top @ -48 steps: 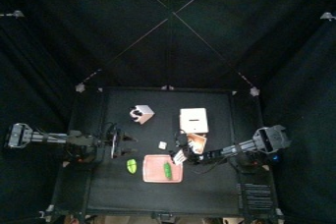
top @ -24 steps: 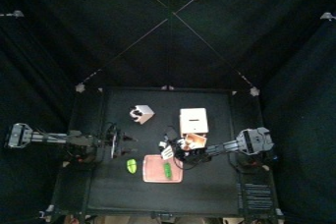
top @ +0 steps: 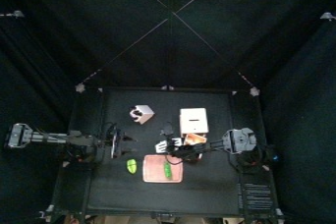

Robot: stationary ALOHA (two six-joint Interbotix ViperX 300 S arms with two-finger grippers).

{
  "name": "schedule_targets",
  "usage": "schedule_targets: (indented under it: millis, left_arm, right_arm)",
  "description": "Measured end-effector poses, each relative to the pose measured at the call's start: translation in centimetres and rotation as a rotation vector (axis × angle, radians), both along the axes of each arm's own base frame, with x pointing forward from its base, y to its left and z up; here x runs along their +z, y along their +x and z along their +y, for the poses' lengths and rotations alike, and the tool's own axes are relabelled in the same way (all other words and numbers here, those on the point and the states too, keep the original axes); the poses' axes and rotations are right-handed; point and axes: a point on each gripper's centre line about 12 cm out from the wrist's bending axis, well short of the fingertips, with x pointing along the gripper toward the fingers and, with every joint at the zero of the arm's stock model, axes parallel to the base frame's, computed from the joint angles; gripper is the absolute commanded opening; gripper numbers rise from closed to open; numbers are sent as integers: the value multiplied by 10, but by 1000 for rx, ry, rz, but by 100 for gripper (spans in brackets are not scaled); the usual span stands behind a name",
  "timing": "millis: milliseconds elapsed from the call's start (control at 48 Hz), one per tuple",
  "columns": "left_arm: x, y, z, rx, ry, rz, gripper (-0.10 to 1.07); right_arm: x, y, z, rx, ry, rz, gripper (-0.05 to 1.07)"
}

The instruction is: Grab sushi piece from table

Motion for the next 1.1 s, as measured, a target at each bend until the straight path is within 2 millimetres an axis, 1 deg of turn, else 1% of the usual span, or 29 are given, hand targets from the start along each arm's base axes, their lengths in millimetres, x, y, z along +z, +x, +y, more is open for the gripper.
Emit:
schedule_targets:
  millis: [146,333,521,667,750,938,1104]
  left_arm:
    - [-1,0,0,0,0,2,94]
    - [-1,0,0,0,0,3,94]
    - [-1,0,0,0,0,3,94]
    - [0,0,0,0,0,0,94]
    - [-1,0,0,0,0,2,94]
    - [-1,0,0,2,0,3,94]
    - [-1,0,0,1,0,2,94]
  right_arm:
    - [-4,0,2,-39,22,18,94]
    - [-1,-2,2,-89,31,41,94]
    - [-6,4,5,-101,43,44,94]
    - [-3,10,10,-79,42,39,94]
    - [-1,11,13,-64,54,66,94]
    - [-14,11,19,-39,100,193,94]
    - [-15,20,20,8,87,236,93]
